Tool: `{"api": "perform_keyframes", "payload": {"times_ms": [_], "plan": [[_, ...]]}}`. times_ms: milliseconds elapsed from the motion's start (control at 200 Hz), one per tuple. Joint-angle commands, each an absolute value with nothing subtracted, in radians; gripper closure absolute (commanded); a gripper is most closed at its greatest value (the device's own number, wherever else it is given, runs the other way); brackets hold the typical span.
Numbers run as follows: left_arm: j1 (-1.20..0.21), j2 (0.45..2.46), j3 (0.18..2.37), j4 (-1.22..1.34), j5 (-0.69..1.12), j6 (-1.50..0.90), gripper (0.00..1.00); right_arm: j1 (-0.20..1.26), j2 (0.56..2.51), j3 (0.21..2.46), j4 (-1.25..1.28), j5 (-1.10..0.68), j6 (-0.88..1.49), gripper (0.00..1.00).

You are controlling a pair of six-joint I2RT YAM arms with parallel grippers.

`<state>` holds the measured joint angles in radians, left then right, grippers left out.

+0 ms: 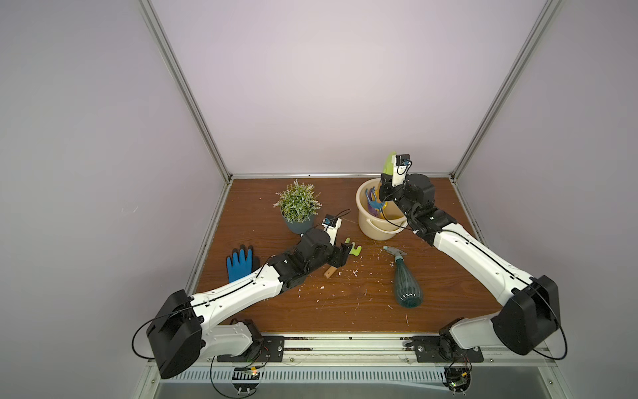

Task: Organize the gardening tools
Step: Place the gardening tool in the container.

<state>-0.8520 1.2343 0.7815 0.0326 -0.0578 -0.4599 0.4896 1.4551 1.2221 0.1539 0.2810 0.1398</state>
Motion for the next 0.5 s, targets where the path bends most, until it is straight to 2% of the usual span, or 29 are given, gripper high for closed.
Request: {"api": "perform_keyframes", "payload": {"times_ms": [0,300,415,495], "plan": [[-0.839,1.247,0.773,-0.046,-0.113,-0.496,0.33,0.483,1.492,1.207,0.215,0.423,0.025,1.00],[-0.835,1.338,0.752,-0.063,-0.088,-0.512,0.32,0.462,1.609,1.169,0.263,0.430,0.022,1.00],[-0.835,1.371,0.747,-0.050,-0.083,-0.502,0.32,0.459,1.640,1.170,0.261,0.444,0.018,0.97],[-0.835,1.400,0.744,-0.035,-0.075,-0.494,0.32,0.457,1.649,1.178,0.247,0.448,0.018,0.91]]}}
